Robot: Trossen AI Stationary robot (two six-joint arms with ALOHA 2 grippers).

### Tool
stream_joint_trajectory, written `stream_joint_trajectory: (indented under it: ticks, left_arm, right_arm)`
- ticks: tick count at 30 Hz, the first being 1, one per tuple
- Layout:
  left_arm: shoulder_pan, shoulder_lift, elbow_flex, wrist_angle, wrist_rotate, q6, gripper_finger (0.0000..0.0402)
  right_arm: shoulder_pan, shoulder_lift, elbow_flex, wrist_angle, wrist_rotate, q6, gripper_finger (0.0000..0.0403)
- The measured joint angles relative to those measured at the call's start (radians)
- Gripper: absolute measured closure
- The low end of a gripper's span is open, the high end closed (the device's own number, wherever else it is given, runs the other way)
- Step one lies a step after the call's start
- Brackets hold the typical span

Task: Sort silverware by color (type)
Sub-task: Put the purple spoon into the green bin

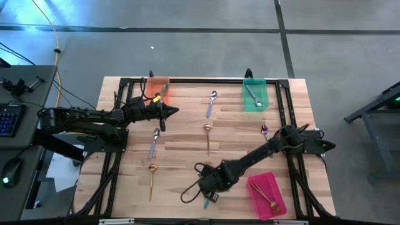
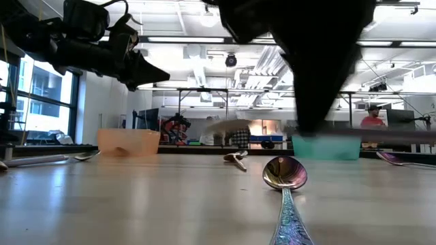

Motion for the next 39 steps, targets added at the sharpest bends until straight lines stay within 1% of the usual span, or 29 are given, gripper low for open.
stream_joint_trajectory:
  ticks: [3,7,12,15,19,23,27,30,34,39]
  left_arm:
    - [0.0,0.0,0.0,0.0,0.0,0.0,0.0399]
    - [0.0,0.0,0.0,0.0,0.0,0.0,0.0399]
    - [0.0,0.0,0.0,0.0,0.009,0.0,0.0399]
    - [0.001,0.0,0.0,0.001,0.01,0.001,0.0399]
    - [0.0,-0.001,0.0,0.001,0.01,0.001,0.0399]
    - [0.0,-0.001,0.0,0.001,0.01,0.002,0.0399]
    - [0.0,-0.001,0.0,0.001,0.008,0.002,0.0399]
    - [0.001,-0.001,0.0,0.001,0.001,0.004,0.0399]
    - [0.0,-0.001,0.0,0.004,0.001,0.004,0.0399]
    - [0.001,-0.001,0.0,0.009,-0.001,0.001,0.0399]
  right_arm:
    - [-0.034,-0.048,0.0,-0.056,0.013,-0.007,0.0398]
    - [-0.107,-0.105,0.0,-0.148,0.013,-0.073,0.0398]
    - [-0.226,-0.176,-0.006,-0.259,0.102,-0.304,0.0399]
    - [-0.314,-0.239,-0.072,-0.274,0.115,-0.426,0.04]
    - [-0.451,-0.351,-0.233,-0.208,0.116,-0.533,0.04]
    - [-0.616,-0.499,-0.407,-0.135,0.128,-0.56,0.04]
    - [-0.804,-0.643,-0.545,-0.133,0.185,-0.534,0.04]
    - [-0.944,-0.728,-0.62,-0.103,0.229,-0.576,0.04]
    - [-1.119,-0.768,-0.695,0.048,0.208,-0.667,0.04]
    - [-1.282,-0.725,-0.775,0.221,0.105,-0.735,0.04]
